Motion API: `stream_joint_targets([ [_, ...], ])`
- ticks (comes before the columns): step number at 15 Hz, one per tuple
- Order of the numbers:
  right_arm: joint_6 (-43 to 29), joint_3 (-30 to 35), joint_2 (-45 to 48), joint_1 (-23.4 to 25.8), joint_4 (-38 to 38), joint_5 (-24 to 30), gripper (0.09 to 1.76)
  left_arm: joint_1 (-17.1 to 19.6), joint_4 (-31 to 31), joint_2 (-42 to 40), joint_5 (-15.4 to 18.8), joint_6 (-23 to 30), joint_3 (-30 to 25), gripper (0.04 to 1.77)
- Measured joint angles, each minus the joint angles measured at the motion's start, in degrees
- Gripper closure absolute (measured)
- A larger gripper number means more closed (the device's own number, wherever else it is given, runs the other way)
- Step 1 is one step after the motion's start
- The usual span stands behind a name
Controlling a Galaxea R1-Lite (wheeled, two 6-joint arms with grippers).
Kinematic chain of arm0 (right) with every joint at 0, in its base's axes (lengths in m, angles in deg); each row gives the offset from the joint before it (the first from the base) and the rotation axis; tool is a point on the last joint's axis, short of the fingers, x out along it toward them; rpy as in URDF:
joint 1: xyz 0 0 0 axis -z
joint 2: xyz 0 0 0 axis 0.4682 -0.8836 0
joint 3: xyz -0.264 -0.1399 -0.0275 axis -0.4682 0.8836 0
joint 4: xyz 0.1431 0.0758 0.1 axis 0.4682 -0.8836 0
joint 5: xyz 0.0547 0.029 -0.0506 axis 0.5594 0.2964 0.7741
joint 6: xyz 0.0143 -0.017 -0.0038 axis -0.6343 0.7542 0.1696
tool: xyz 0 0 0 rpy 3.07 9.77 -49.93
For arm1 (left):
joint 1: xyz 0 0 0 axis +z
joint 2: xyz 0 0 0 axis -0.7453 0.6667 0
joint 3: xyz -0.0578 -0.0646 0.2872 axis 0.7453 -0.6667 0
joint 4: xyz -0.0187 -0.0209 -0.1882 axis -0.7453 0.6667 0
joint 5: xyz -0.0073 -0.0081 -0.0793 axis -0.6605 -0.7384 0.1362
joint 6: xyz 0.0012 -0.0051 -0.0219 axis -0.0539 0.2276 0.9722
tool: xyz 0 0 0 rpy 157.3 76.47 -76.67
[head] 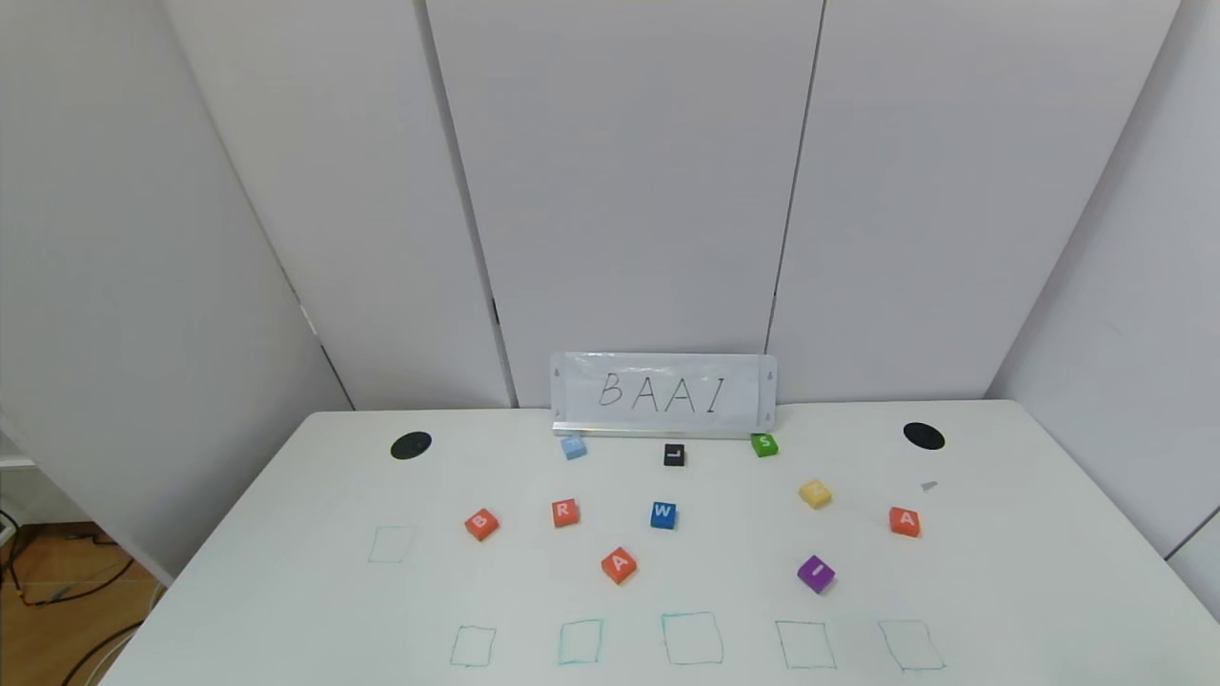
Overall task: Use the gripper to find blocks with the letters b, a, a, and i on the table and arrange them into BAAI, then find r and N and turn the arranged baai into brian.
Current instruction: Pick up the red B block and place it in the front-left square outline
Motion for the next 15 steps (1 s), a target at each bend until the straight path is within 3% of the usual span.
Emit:
stream_joint_targets([
  [15,0.0,0.0,0.0,0.0,0.0,0.0,0.14,0.0,0.0,0.0,0.0,0.1,0.0,0.09],
])
